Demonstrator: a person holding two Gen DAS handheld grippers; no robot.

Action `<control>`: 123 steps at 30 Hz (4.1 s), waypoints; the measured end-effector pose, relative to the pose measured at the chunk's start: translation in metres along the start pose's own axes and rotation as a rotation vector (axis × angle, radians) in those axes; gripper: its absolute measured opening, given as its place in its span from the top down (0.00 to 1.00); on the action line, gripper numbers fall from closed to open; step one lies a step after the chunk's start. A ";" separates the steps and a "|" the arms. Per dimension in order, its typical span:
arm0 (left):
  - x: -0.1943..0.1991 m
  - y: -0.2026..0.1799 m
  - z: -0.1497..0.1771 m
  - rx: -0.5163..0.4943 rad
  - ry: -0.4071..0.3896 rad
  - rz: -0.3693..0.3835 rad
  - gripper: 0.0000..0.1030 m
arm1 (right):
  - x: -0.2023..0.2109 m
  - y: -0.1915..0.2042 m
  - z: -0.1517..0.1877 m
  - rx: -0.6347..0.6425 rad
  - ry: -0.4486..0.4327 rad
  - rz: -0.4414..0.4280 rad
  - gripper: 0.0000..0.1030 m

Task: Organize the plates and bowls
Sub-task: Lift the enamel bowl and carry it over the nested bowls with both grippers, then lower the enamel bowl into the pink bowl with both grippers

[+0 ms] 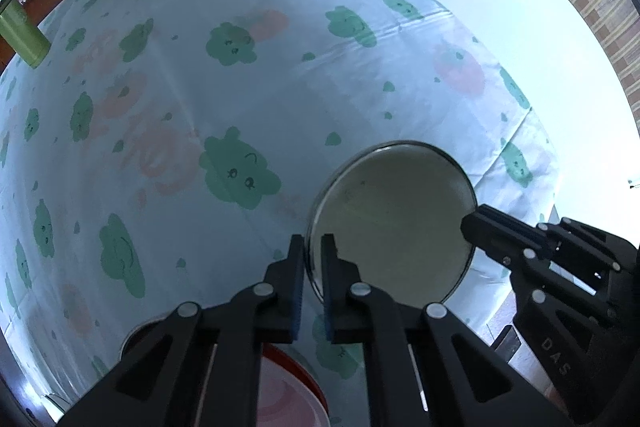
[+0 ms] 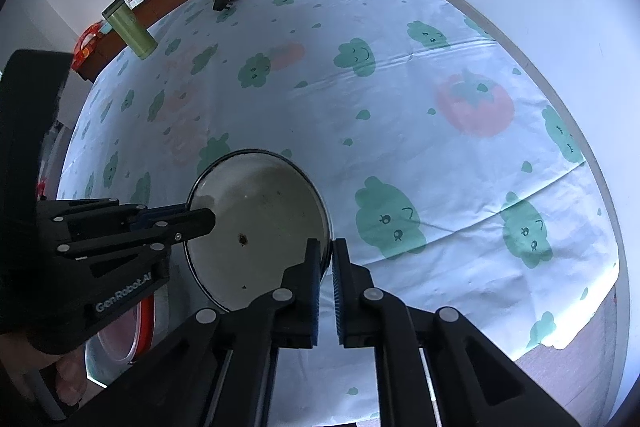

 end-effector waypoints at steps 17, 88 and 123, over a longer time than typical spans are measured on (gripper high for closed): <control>0.050 0.017 0.011 0.028 -0.074 -0.002 0.96 | 0.037 0.029 -0.010 0.062 -0.045 -0.024 0.94; 0.068 0.100 0.105 0.178 -0.016 -0.030 0.96 | 0.025 0.136 0.038 0.205 0.093 -0.119 0.94; 0.045 0.095 0.095 0.162 0.052 -0.022 0.96 | -0.002 0.128 0.033 0.212 0.146 -0.099 0.94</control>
Point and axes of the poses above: each gripper's, at about its wrist camera, not at the fingertips, and x roughly against the way its jaws point, y to its left, z to its underside, the point moved 1 cm from there along -x, roughly the way its jaws point, and after that the axes turned 3 degrees about -z, right-handed, at the moved point
